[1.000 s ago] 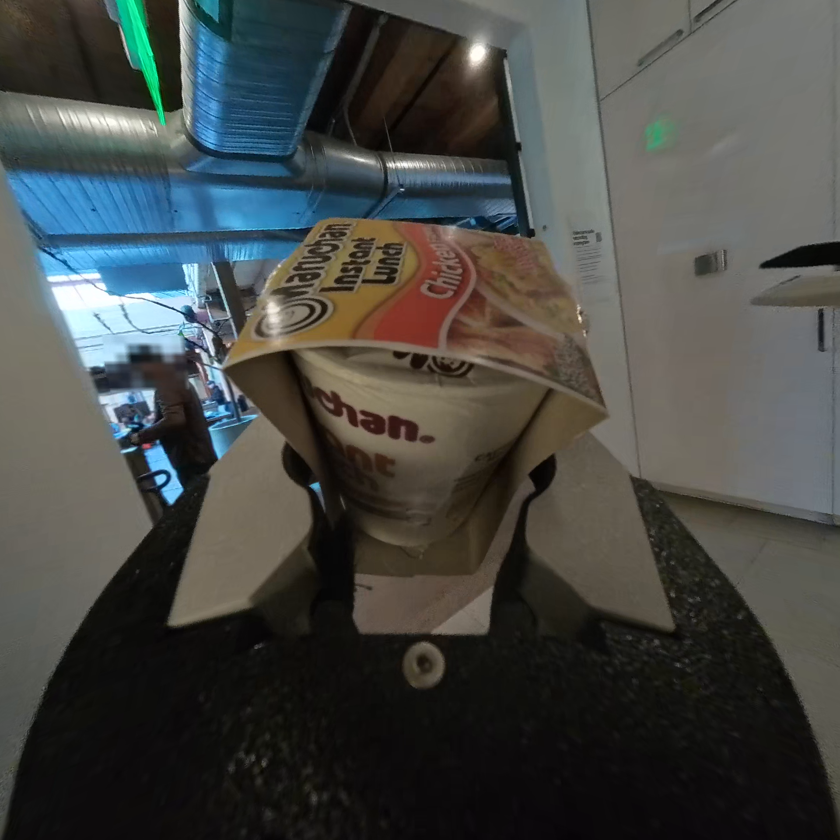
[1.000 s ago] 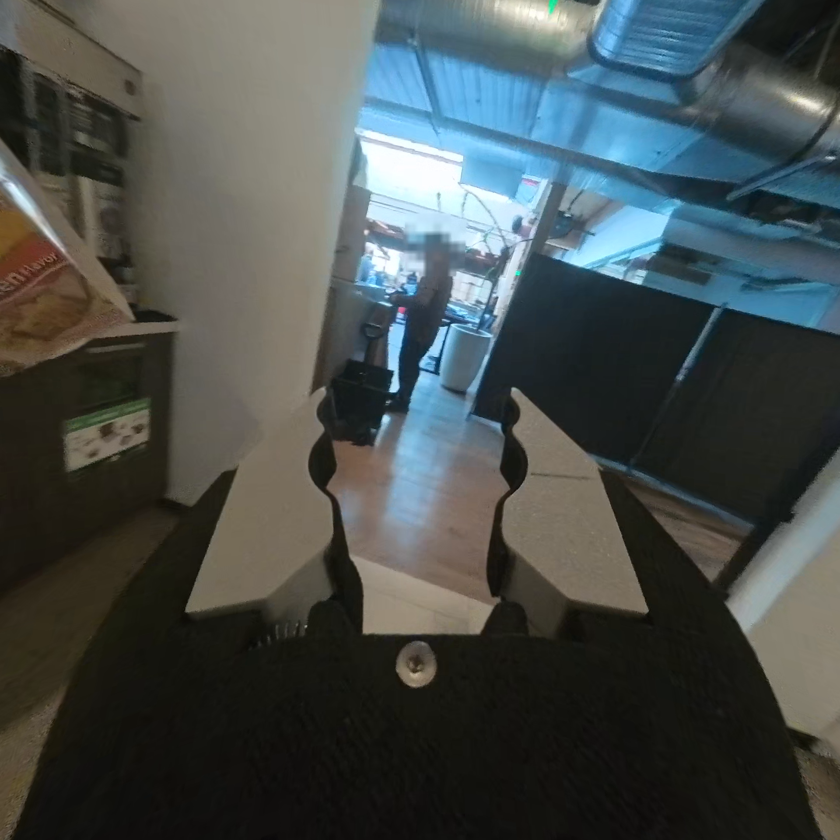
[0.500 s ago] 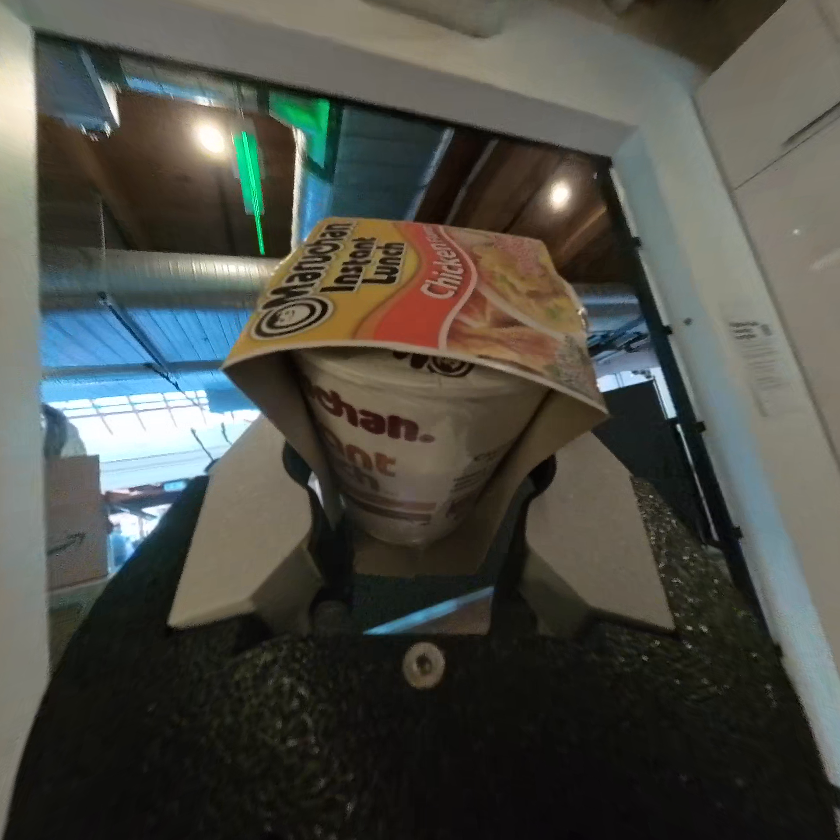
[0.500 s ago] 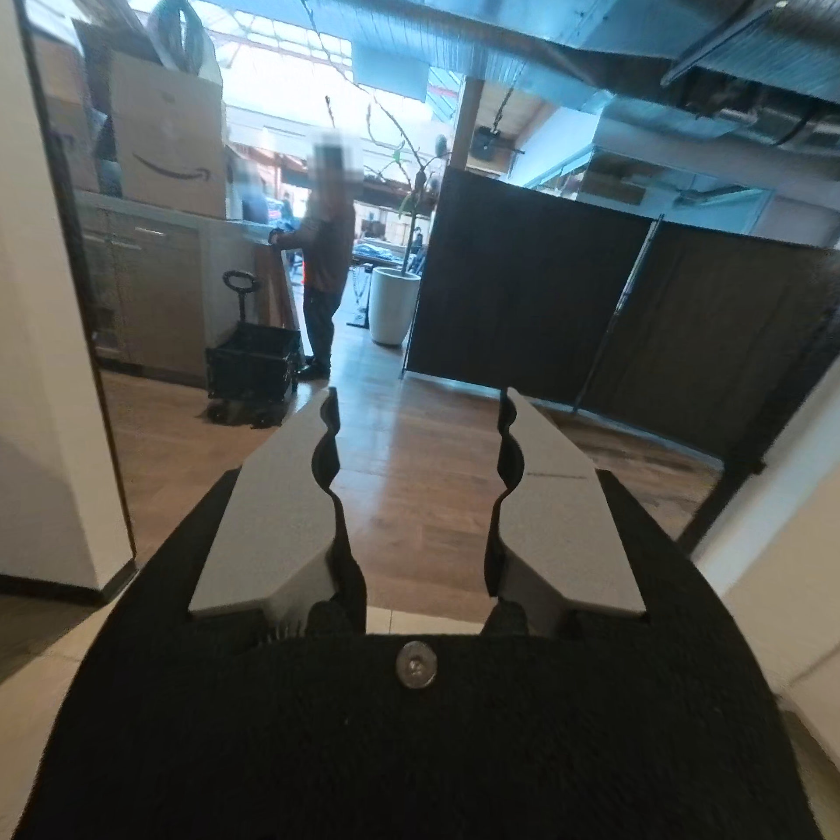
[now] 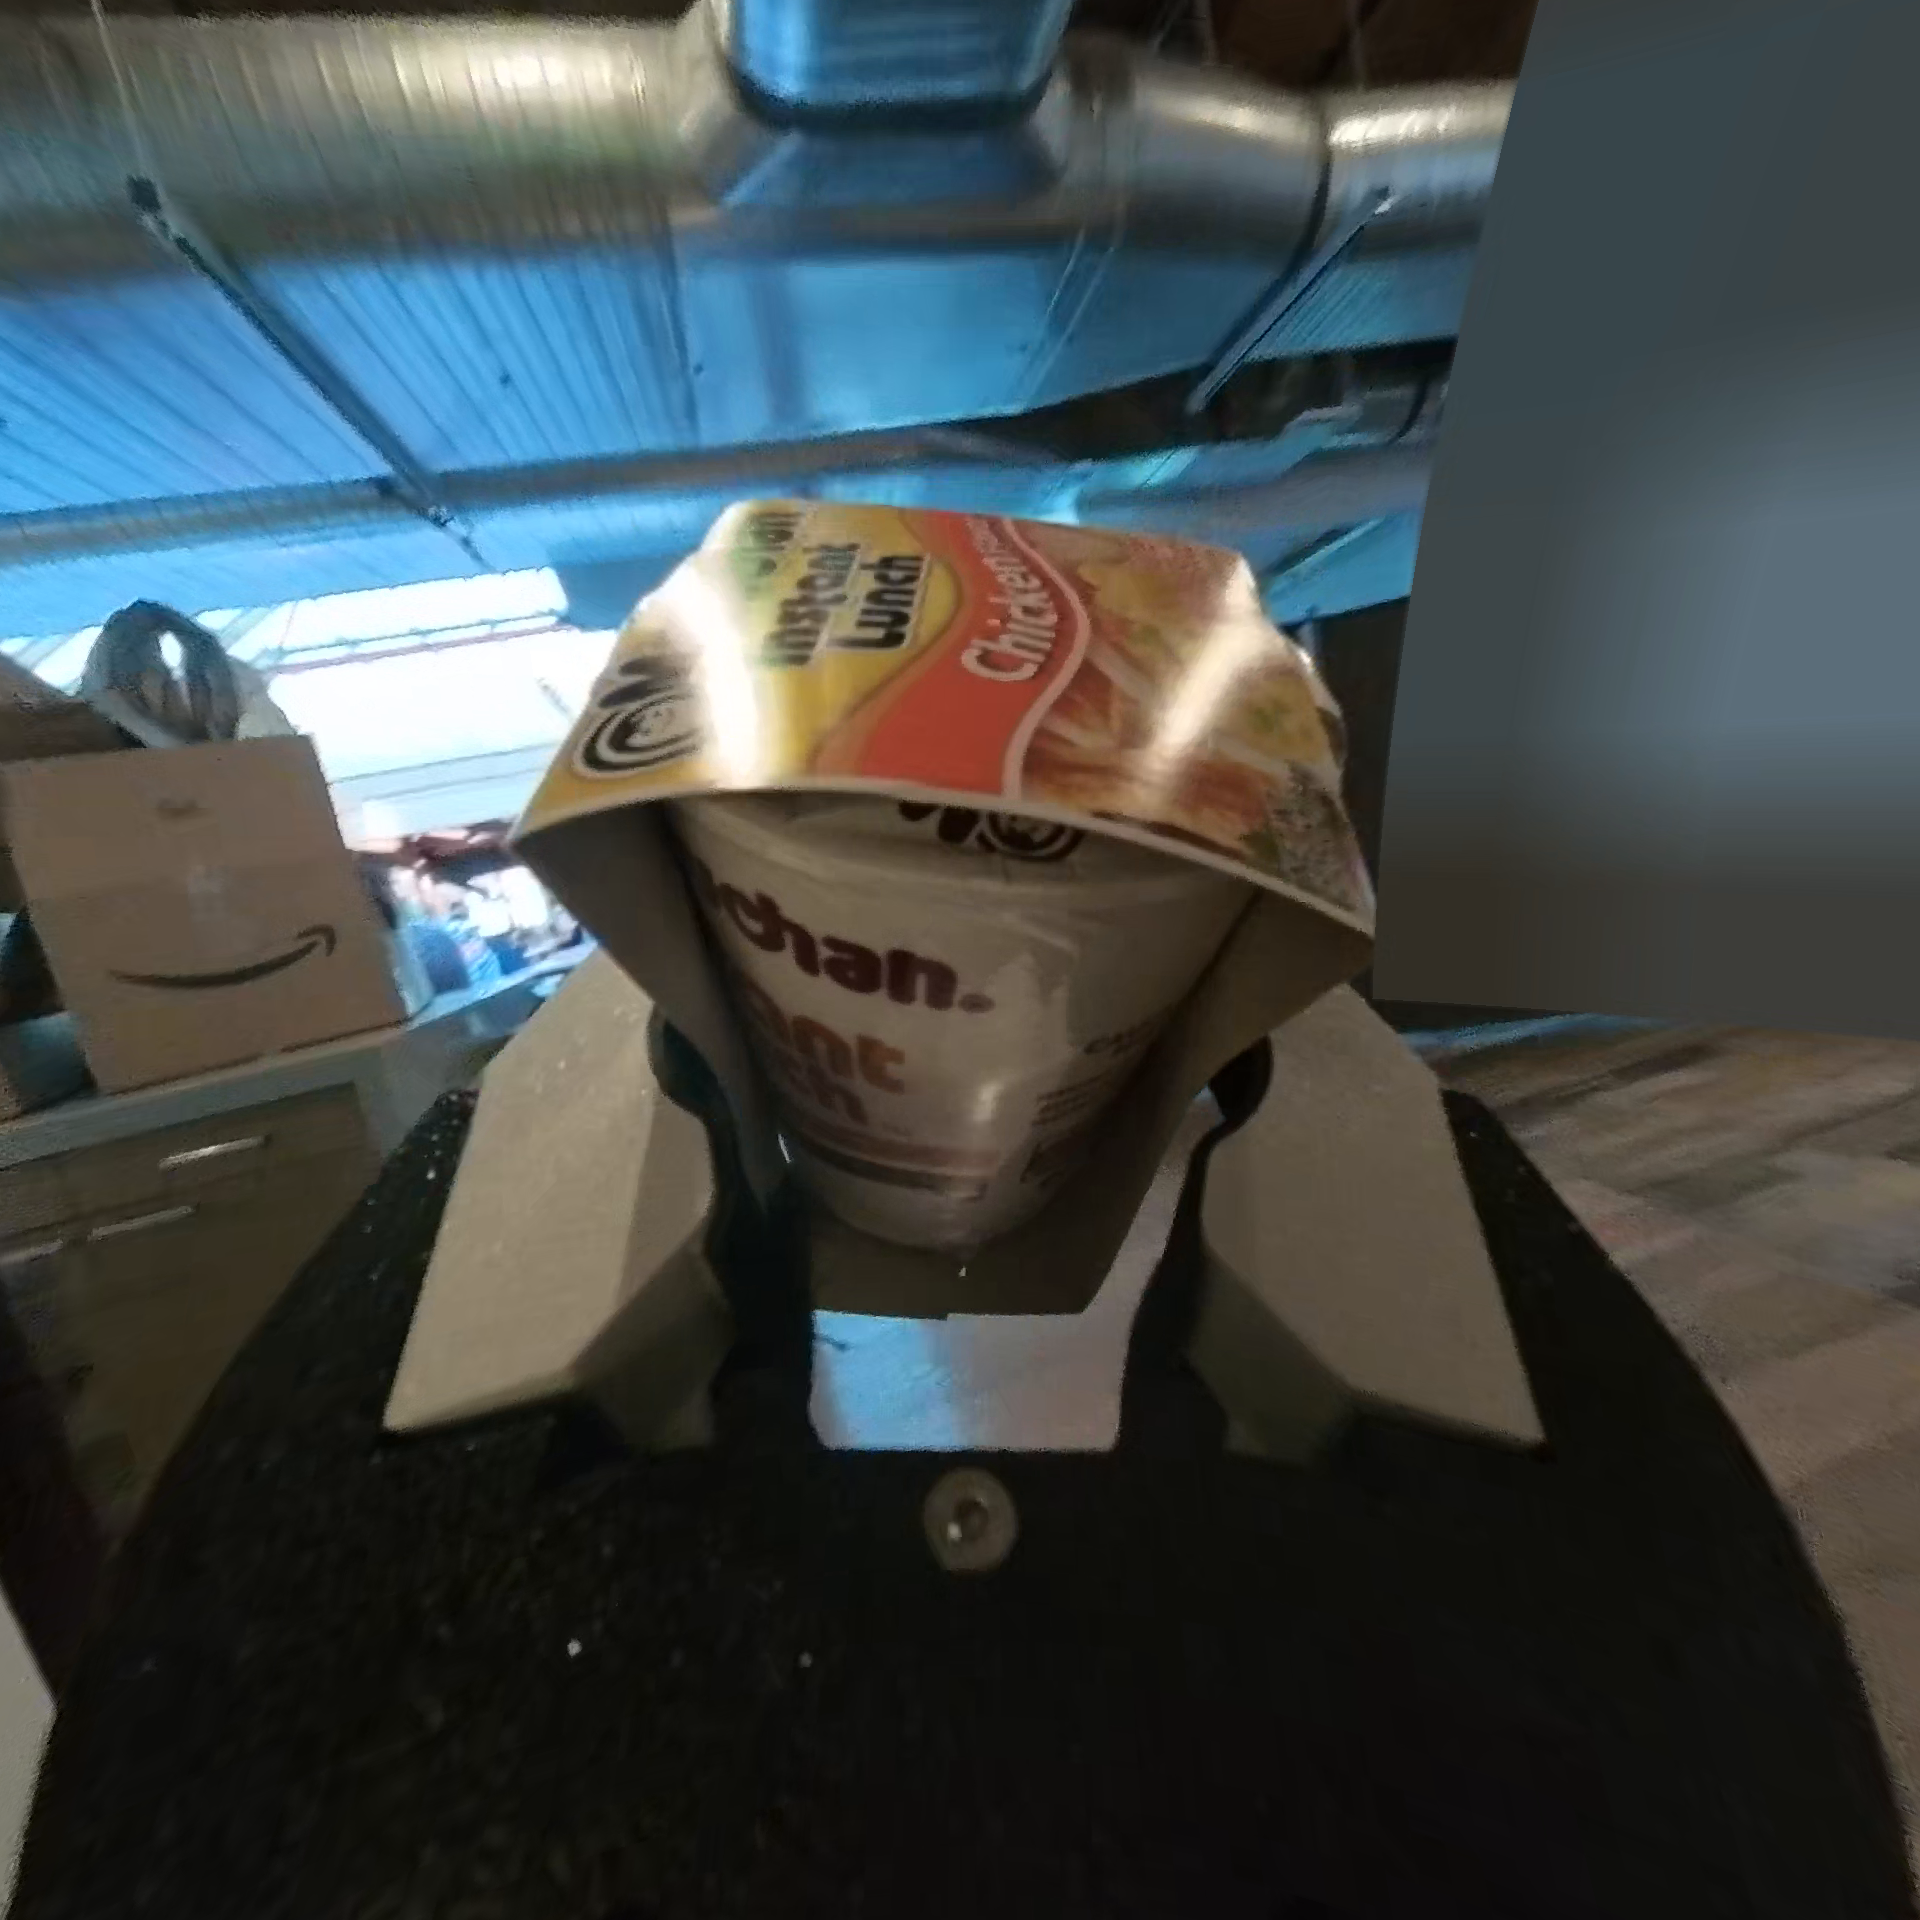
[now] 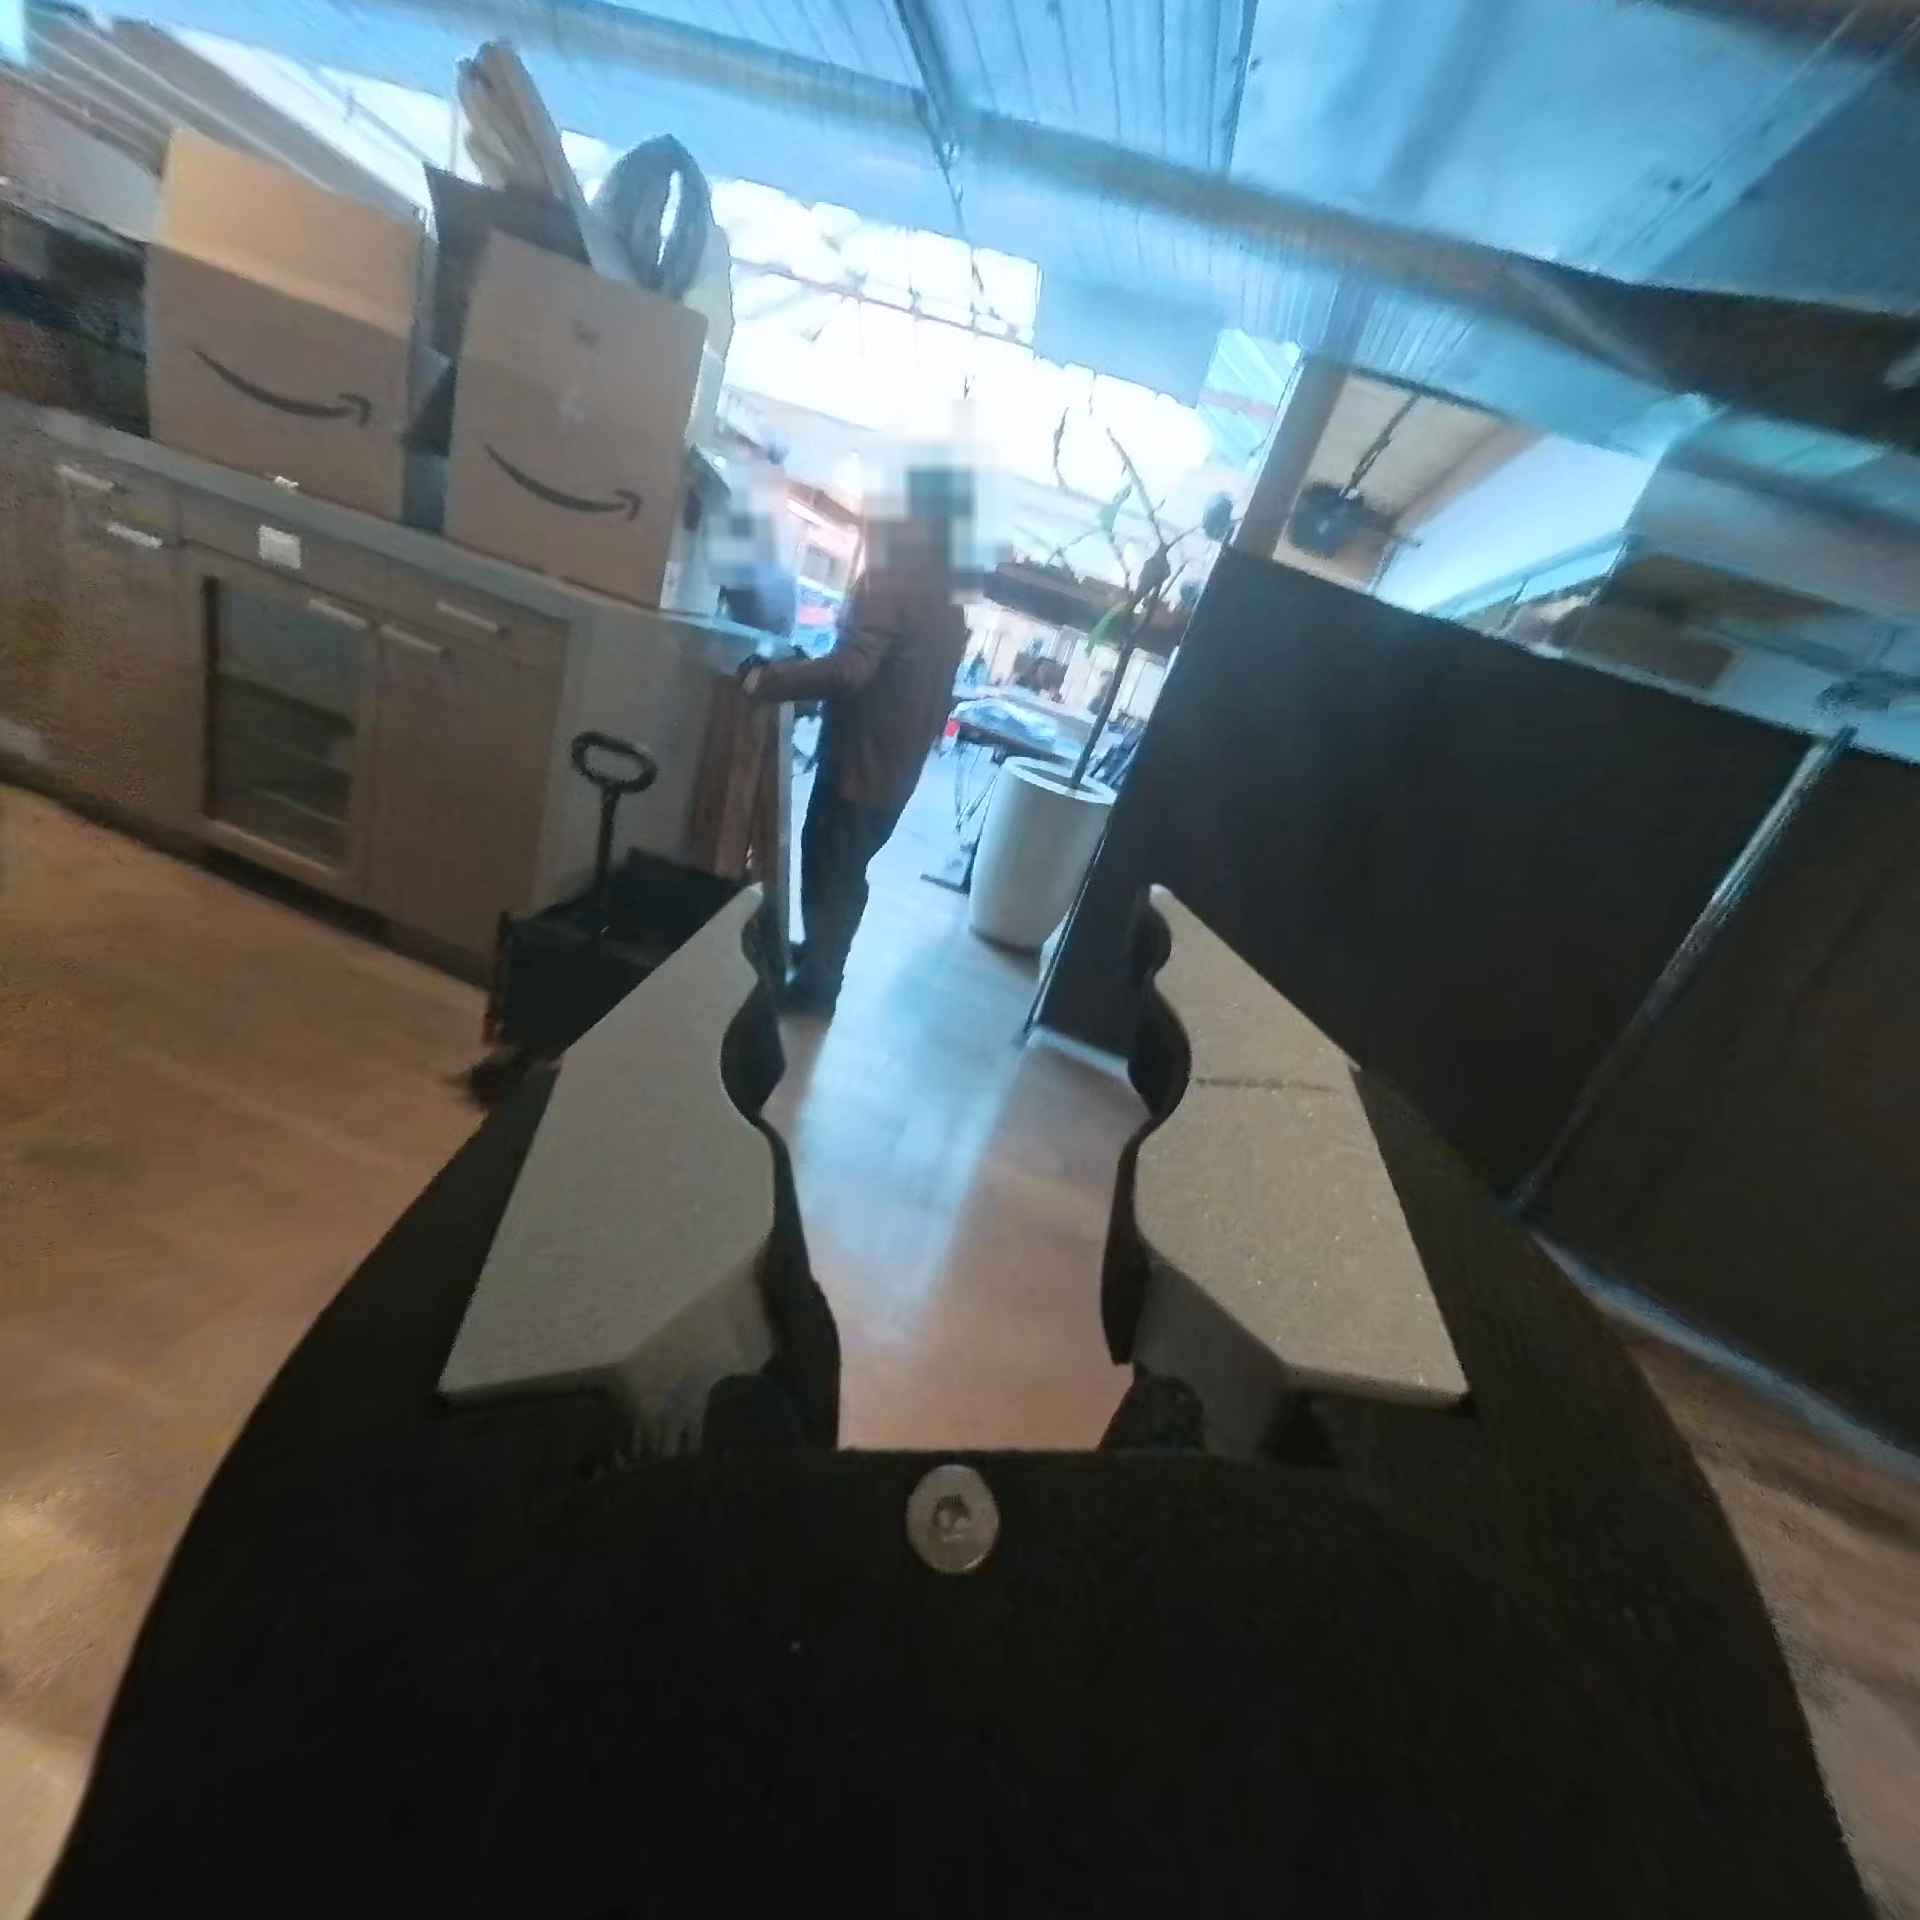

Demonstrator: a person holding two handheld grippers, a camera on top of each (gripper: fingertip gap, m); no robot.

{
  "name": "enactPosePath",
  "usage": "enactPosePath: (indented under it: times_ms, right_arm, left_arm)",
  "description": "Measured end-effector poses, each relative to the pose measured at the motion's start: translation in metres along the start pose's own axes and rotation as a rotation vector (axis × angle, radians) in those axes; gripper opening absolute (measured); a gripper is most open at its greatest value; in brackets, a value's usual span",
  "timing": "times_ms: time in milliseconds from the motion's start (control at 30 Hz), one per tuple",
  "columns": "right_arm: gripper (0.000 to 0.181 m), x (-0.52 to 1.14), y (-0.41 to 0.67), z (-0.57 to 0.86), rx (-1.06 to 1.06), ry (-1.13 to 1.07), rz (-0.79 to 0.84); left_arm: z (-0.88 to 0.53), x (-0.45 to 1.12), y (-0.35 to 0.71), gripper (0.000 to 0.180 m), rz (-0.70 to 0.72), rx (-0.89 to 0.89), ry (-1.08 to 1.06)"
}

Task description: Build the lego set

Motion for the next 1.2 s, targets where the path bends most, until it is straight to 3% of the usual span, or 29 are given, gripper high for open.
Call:
enactPosePath:
  times_ms: [33,200,400,667,1000,1200]
  right_arm:
    - [0.064,0.034,-0.003,0.006,-0.001,-0.006,0.020]
    - [0.063,0.188,-0.009,0.016,-0.022,0.101,0.036]
    - [0.060,0.352,-0.052,0.006,-0.058,0.177,0.084]
    - [0.060,0.628,-0.116,-0.064,0.058,0.487,0.194]
    - [0.058,0.885,-0.105,-0.338,0.255,1.167,0.262]
    - [0.058,0.963,-0.071,-0.536,0.254,1.339,0.402]
  left_arm:
    - [-0.016,0.027,-0.014,0.094,-0.039,0.000,0.017]
    - [-0.084,0.157,-0.080,0.094,-0.222,-0.040,-0.006]
    - [-0.145,0.294,-0.163,0.094,-0.292,-0.027,-0.008]
    - [-0.292,0.397,-0.297,0.094,-0.415,0.040,0.311]
    - [-0.505,0.392,-0.390,0.094,-0.490,0.027,0.756]
    - [-0.649,0.356,-0.436,0.094,-0.470,0.079,0.915]
Point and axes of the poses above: each gripper's, where its closed fingertips meet, x out along the fingers, y out of its top, z = x × y across the jaws, the point moved 2 cm from there along -x, back along the fingers
